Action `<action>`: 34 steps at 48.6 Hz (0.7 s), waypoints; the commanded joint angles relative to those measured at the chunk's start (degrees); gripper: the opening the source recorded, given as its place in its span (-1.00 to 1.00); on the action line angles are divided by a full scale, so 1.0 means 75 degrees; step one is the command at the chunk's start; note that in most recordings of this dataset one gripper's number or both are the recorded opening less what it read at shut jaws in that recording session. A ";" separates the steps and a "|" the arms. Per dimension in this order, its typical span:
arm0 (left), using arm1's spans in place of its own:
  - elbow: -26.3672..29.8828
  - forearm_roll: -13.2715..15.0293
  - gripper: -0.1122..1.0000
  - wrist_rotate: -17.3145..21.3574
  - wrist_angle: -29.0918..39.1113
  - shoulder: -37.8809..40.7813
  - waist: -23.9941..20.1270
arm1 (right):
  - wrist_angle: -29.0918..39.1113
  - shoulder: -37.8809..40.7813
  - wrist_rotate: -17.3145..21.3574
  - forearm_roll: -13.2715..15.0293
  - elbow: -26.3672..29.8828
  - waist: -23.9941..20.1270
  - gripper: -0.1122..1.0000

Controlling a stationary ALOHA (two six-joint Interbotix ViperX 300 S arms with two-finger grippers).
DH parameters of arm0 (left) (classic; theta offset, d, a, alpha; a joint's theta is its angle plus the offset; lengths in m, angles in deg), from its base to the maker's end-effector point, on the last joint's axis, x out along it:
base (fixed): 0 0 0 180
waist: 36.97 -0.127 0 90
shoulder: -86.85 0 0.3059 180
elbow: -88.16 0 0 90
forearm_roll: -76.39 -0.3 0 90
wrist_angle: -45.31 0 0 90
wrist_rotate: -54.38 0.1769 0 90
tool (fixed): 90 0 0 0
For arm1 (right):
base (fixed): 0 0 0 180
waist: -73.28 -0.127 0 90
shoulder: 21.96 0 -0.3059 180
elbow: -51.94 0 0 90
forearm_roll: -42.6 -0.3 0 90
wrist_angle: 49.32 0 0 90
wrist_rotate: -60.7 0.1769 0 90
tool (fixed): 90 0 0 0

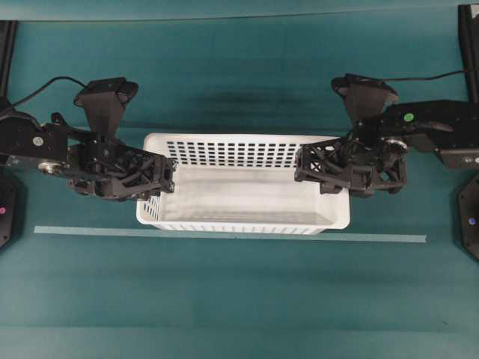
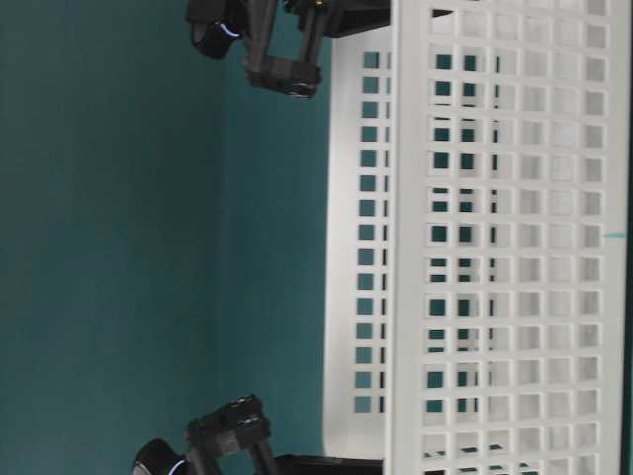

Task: Lift the white basket with both hands.
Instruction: 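Lift the basket upward with both grippers holding its end rims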

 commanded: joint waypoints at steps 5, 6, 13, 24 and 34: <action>0.0574 -0.0023 -0.71 0.0035 0.0504 -0.0457 0.0117 | 0.0762 -0.0316 -0.0035 0.0000 0.0715 -0.0012 -0.48; 0.0621 -0.0035 -0.71 0.0047 0.0621 -0.0504 0.0117 | 0.0867 -0.0352 -0.0035 0.0000 0.0785 -0.0012 -0.48; 0.0996 -0.0023 -0.72 0.0047 0.1430 -0.1008 0.0129 | 0.1570 -0.0633 -0.0035 0.0000 0.1207 0.0000 -0.48; 0.1605 -0.0023 -0.72 0.0035 0.2109 -0.1734 0.0105 | 0.2625 -0.1113 -0.0012 -0.0094 0.1875 -0.0023 -0.48; 0.2180 -0.0023 -0.73 0.0035 0.2660 -0.2086 0.0082 | 0.3223 -0.1453 0.0035 -0.0152 0.2461 -0.0059 -0.48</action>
